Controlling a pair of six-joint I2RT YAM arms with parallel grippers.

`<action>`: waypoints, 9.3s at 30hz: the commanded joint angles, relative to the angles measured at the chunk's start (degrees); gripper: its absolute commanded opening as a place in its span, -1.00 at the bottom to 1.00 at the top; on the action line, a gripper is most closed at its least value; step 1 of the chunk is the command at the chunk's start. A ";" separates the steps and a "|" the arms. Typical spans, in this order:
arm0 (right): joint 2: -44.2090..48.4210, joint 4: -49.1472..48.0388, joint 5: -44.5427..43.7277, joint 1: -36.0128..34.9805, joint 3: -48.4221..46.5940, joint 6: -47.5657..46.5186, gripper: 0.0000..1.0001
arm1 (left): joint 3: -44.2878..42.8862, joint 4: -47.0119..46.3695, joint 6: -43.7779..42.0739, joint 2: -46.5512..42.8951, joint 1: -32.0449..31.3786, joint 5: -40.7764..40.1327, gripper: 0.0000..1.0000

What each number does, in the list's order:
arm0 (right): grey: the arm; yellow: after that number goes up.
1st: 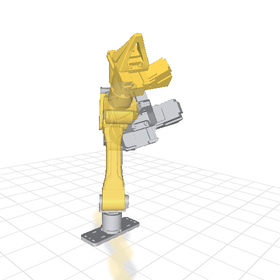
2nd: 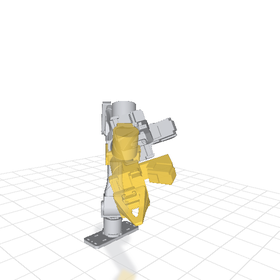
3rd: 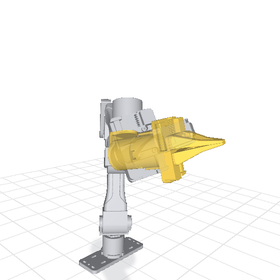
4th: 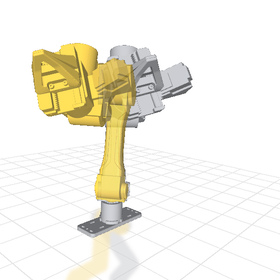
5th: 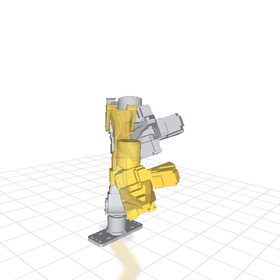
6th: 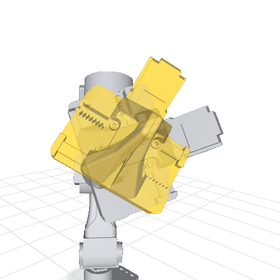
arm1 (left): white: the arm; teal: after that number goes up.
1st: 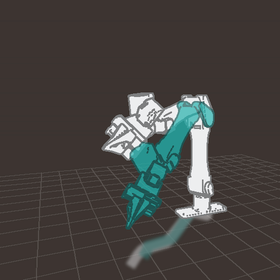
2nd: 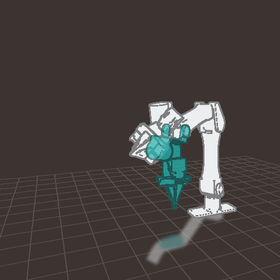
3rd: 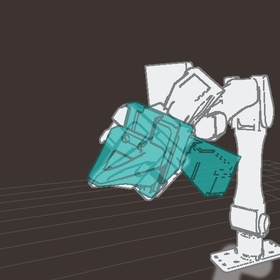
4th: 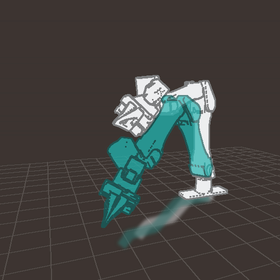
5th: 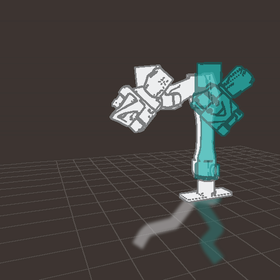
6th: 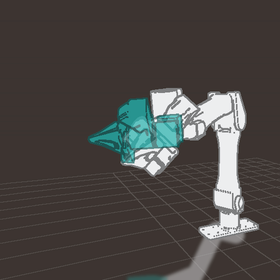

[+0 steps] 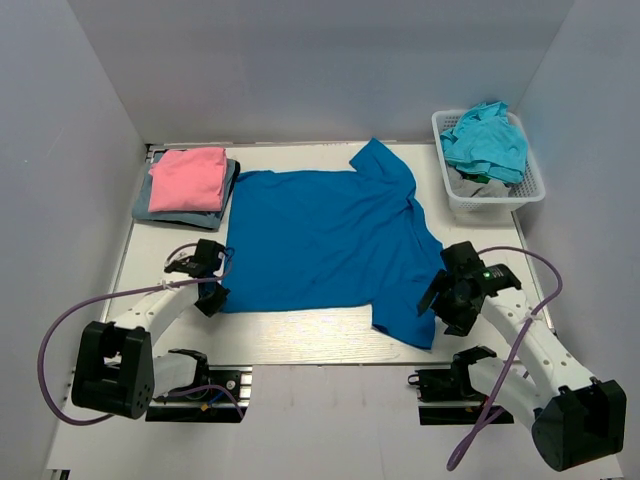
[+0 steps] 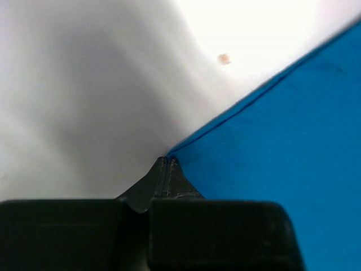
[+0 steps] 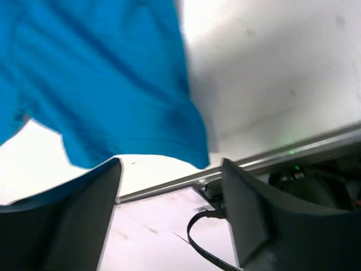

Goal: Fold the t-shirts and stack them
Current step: Flatten out the tshirt, then grap the side of the flattened tshirt closest away from the robot with both arms, then fold the flattened tshirt in 1/3 of the way

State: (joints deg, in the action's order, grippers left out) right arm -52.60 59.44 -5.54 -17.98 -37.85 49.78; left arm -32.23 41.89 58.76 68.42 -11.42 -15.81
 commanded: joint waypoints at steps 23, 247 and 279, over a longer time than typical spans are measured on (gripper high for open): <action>-46.79 -32.80 -5.98 1.80 -42.80 -27.27 0.81 | -26.47 7.17 -5.75 2.31 -0.44 -0.10 0.99; -39.94 -28.77 6.68 3.82 -44.68 -31.14 -1.00 | -41.24 7.24 -8.23 30.53 11.07 10.53 -1.00; -44.16 -32.97 18.37 5.94 -34.86 -34.32 0.81 | -39.06 -2.41 -16.40 25.36 11.25 25.90 1.00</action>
State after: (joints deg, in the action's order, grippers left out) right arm -96.44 30.74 9.65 -12.03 -75.92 13.74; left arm -74.41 46.28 43.83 94.87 1.30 3.88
